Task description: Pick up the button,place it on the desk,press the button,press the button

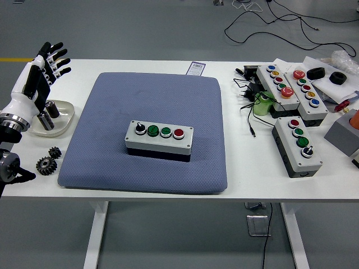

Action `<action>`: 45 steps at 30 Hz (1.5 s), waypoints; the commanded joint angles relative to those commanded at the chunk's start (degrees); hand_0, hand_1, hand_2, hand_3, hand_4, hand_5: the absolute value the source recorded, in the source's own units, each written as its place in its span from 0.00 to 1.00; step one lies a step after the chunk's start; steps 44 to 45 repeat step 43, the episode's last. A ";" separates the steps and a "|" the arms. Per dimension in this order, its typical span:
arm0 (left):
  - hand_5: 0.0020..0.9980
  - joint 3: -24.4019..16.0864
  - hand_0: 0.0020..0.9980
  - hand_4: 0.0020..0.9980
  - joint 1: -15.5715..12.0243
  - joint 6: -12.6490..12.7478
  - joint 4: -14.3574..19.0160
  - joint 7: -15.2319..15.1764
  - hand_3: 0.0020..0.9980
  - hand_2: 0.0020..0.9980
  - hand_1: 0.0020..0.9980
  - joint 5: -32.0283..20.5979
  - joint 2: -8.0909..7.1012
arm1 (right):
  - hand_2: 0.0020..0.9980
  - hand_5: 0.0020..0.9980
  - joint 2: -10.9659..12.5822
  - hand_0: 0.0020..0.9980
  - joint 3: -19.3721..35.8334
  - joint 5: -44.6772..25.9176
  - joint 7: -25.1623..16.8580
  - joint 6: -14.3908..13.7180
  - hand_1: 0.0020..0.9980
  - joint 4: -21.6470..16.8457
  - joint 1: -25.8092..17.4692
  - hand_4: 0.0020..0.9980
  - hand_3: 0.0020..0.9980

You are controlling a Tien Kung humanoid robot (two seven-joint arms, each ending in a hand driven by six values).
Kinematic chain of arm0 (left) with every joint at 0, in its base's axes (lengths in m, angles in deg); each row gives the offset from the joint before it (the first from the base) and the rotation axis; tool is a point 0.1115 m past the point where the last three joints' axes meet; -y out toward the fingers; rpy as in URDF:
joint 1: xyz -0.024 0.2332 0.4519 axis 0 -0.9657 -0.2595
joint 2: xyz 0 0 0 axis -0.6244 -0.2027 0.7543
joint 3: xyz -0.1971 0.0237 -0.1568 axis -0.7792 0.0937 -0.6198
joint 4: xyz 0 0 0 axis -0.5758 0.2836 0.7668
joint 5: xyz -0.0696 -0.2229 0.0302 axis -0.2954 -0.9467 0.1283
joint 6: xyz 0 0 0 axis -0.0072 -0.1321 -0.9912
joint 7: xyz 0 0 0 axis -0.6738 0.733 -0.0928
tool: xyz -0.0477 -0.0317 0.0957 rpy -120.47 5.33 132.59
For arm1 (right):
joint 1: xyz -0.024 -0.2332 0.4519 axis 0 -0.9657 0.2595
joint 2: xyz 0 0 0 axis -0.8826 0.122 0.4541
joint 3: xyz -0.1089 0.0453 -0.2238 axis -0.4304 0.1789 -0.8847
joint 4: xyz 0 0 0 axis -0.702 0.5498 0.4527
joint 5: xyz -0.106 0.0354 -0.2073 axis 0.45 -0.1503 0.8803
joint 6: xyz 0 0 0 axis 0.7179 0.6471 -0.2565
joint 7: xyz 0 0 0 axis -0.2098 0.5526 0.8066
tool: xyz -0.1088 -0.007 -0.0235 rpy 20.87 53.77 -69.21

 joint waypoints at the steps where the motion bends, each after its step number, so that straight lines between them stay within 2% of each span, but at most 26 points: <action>1: 1.00 0.01 0.84 0.72 -0.12 0.01 0.15 0.01 0.90 0.92 0.88 -0.02 0.02 | 0.68 0.17 0.00 0.67 -0.06 -0.13 -0.01 -0.03 0.66 0.00 -0.01 0.31 0.62; 19: 1.00 0.75 0.85 0.72 0.11 -0.43 0.91 0.90 0.91 0.94 0.89 0.45 0.25 | 0.68 0.17 0.06 0.67 1.19 1.06 0.02 -0.02 0.66 0.00 -0.07 0.31 0.62; 45: 1.00 0.47 0.86 0.71 -0.77 -0.55 1.50 1.46 0.91 0.94 0.90 0.52 0.28 | 0.68 0.17 0.22 0.67 -0.54 -0.27 -0.14 -0.17 0.66 0.00 0.04 0.31 0.62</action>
